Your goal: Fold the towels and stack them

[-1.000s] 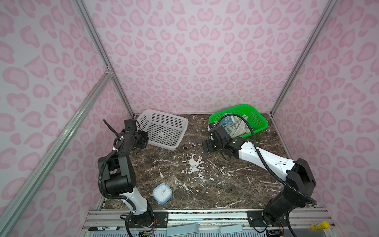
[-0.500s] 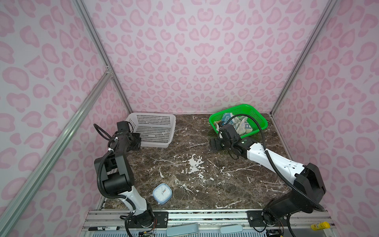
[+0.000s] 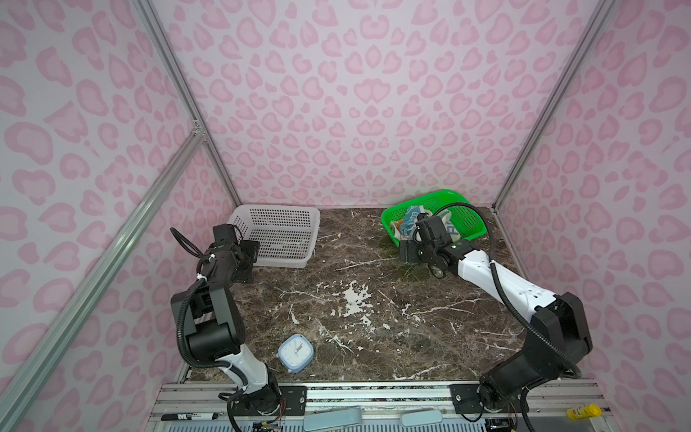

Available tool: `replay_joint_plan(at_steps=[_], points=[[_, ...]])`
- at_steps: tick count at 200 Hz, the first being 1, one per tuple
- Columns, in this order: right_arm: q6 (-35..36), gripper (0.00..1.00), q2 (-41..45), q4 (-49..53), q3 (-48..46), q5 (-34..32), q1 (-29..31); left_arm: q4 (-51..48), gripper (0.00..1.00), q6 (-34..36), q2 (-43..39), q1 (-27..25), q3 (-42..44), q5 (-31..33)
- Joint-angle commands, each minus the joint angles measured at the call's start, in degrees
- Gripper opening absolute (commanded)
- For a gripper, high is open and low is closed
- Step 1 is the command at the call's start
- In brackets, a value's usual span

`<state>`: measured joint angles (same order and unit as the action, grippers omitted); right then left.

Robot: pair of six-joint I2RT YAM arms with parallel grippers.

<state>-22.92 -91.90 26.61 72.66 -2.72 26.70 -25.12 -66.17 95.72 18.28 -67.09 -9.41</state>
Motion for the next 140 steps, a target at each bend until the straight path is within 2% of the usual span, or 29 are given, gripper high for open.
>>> replay_joint_plan(at_steps=[1, 24, 45, 63, 79, 91, 99, 119, 130, 140], points=[[1.6, 0.98, -4.1, 0.3, 2.6, 3.5, -0.5, 1.5, 0.97, 1.4, -3.7, -1.5, 2.4, -1.3], [1.9, 0.98, -11.3, 2.3, 8.5, 3.9, -0.4, 2.4, 0.97, 2.2, -9.2, -4.1, 5.9, -2.1], [2.2, 0.89, -16.1, 2.1, 11.9, 4.2, -0.2, 4.4, 0.97, 3.5, -16.3, -7.9, 10.2, -2.0], [3.4, 0.81, -20.2, 3.8, 16.6, 1.2, 0.5, 4.2, 0.97, 5.9, -22.0, -12.8, 12.6, -0.7], [4.2, 0.68, -23.0, 5.3, 18.7, 0.4, 0.9, 4.4, 0.97, 8.2, -26.3, -18.8, 14.3, 0.9], [4.5, 0.48, -23.6, 5.3, 18.4, -0.9, 1.4, 4.1, 0.97, 9.2, -28.3, -22.5, 14.8, 1.6], [4.7, 0.38, -23.1, 4.9, 17.3, -2.5, 2.1, 5.8, 0.97, 10.0, -29.2, -24.1, 15.7, -0.1], [5.2, 0.23, -20.5, 4.0, 13.1, -4.2, 3.5, 11.9, 0.97, 11.3, -30.2, -27.2, 17.7, -5.2], [5.3, 0.15, -18.1, 3.8, 8.9, -5.7, 3.7, 12.1, 0.97, 12.0, -29.5, -28.5, 16.9, -5.8], [5.3, 0.13, -15.3, 3.1, 4.8, -7.3, 3.6, 10.7, 0.97, 12.8, -28.5, -29.7, 15.5, -5.0]])
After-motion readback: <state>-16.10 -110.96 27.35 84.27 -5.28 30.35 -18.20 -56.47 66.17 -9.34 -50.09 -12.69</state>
